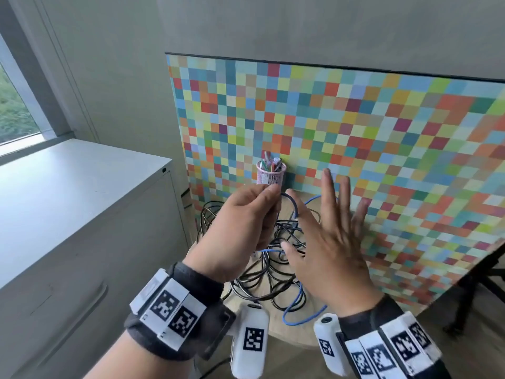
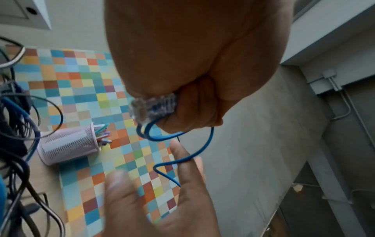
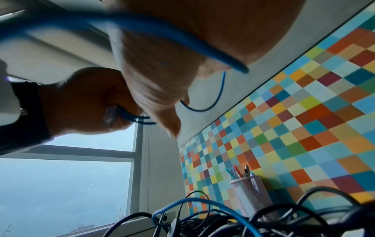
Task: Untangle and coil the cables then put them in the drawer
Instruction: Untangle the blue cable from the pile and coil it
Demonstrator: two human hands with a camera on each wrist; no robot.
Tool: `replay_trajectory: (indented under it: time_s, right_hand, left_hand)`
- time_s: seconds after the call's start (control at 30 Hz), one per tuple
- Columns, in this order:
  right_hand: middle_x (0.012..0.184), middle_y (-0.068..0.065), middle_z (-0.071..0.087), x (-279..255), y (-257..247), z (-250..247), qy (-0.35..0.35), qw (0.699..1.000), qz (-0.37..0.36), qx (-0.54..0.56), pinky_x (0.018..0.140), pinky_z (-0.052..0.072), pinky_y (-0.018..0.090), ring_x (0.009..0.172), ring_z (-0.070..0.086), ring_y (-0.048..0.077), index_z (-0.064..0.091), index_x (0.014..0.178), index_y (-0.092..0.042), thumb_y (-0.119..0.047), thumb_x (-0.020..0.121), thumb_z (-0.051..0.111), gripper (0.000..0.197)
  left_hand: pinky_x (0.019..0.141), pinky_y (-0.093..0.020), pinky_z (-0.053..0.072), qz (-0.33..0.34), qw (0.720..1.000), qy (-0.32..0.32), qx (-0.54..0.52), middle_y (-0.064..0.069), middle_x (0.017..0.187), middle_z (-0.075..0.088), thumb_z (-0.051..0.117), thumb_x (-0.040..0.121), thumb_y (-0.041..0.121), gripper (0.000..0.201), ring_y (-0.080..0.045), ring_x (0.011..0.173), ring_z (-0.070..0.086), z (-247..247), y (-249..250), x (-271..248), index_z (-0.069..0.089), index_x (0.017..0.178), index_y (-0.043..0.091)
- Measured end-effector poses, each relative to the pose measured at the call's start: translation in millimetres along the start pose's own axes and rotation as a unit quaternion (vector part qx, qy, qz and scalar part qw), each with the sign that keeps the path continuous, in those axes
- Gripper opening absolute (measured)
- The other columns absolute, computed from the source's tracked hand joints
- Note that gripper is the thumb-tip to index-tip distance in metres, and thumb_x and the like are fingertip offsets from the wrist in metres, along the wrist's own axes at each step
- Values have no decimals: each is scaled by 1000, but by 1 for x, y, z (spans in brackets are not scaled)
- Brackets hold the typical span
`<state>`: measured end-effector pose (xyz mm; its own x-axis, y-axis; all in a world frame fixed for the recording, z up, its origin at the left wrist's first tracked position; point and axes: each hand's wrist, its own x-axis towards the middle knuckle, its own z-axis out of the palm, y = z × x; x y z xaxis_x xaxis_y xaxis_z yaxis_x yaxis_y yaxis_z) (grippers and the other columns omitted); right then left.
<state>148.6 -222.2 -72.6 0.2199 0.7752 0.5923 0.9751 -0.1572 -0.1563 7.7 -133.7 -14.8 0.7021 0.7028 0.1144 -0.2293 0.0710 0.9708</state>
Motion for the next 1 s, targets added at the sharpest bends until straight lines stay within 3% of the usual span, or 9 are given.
replay_trajectory:
  time_s: [0.13,0.2,0.3,0.37,0.47,0.63,0.73,0.83,1.0]
  right_hand:
    - [137,4,65,-1,1,10,91,986,-34,132,126,7,63,149,42,22,55,132,-16,-16,103,51,30]
    - [106,-7,70,-3,0,12,118,979,-19,168,127,11,60,116,66,19,56,126,-10,-16,106,42,25]
    - [82,-19,51,-4,0,8,136,965,-3,224,126,26,37,80,65,26,58,112,-7,-17,108,37,23]
    - [76,-22,50,-5,4,5,141,950,1,280,93,51,22,73,66,10,58,121,-13,-20,109,37,25]
    - [63,-17,53,-4,10,6,128,948,10,292,61,55,36,61,63,8,60,126,-23,-32,110,37,29]
    - [70,-28,57,-2,13,18,-40,976,33,213,65,42,25,67,52,-1,65,120,-28,-30,110,41,26]
    - [89,-12,69,-1,7,19,-164,977,40,128,91,47,37,89,64,17,61,119,-30,-30,110,36,27]
    - [100,-8,71,-2,-4,20,-255,965,19,53,121,23,47,101,63,17,50,109,-33,-29,110,27,23]
    - [106,1,71,-4,-19,11,-238,971,-28,27,83,43,39,103,64,30,54,120,-26,-23,106,43,18]
  left_hand:
    - [42,-21,14,-3,998,-27,-64,4,60,19,45,108,27,35,-10,48,12,0,3,1,48,75,15]
    - [41,-20,13,-15,993,-67,-99,4,61,19,48,106,32,37,-9,46,12,-4,3,1,50,72,18]
    - [41,-20,14,-48,976,-158,-145,7,56,23,48,101,34,35,-7,42,16,-11,4,-4,48,68,20]
    - [43,-25,17,-62,966,-196,-155,10,53,27,50,98,35,34,-7,41,18,-13,6,-8,48,67,21]
    - [44,-26,18,-50,964,-184,-185,11,53,26,49,99,39,33,-9,42,15,-10,7,-7,54,73,19]
    - [40,-22,12,-14,971,-33,-237,7,58,19,37,107,38,38,-9,45,9,-1,-2,5,63,90,16]
    - [40,-23,16,43,973,34,-224,3,59,40,34,110,24,27,-9,41,21,5,-12,9,56,104,10]
    - [42,-22,38,80,970,87,-215,-8,80,70,33,111,15,20,-17,47,55,11,-18,9,52,110,8]
    - [81,-35,60,85,982,54,-158,-8,113,77,33,113,16,21,-30,95,75,14,-24,4,53,109,14]
